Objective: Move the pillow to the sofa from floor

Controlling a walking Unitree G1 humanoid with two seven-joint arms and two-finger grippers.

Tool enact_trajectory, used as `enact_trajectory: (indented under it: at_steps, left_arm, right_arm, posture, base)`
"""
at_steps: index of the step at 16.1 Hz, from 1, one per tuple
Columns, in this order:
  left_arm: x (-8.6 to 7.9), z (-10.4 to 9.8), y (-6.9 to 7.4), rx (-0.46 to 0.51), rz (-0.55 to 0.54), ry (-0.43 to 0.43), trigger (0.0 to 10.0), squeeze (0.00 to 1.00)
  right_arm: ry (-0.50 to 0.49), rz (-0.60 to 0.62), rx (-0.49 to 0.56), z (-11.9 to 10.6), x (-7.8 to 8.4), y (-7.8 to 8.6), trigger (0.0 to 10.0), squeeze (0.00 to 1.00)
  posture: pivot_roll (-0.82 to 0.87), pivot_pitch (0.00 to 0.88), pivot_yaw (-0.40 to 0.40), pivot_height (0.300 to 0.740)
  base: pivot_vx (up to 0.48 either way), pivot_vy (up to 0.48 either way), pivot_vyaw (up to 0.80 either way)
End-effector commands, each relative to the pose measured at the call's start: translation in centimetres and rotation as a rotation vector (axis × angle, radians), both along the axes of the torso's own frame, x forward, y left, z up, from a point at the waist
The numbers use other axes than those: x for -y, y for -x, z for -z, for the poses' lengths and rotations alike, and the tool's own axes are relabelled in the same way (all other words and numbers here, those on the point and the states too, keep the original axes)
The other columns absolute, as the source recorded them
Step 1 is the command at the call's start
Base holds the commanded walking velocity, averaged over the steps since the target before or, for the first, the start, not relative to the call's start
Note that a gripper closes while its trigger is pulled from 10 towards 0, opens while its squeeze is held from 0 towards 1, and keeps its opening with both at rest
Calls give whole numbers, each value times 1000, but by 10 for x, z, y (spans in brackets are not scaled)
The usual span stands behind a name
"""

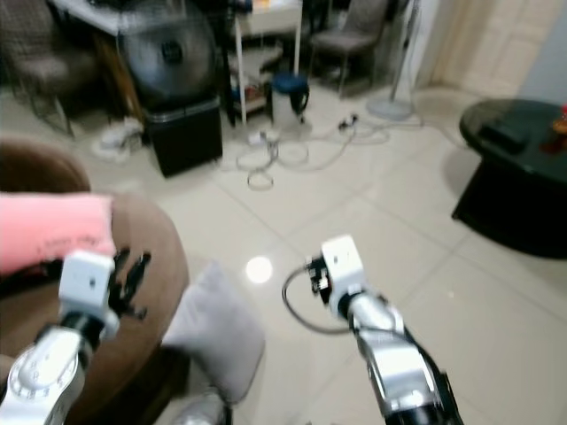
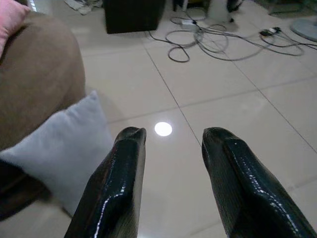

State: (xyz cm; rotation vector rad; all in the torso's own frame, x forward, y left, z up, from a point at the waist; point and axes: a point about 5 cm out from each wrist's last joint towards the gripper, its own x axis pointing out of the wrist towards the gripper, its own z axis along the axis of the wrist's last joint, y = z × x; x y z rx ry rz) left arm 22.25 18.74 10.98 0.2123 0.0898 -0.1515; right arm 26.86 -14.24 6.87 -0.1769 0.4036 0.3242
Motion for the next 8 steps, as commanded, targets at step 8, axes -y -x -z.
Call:
enact_trajectory:
  at_steps: [8]
  left_arm:
    - [1,-10,-5,55,23,-11,10000,0]
  right_arm:
    - [-38,26,31,-4,1,-2,10000,0]
  posture:
    - [110,0,8,707]
  base:
    - [66,0,-186]
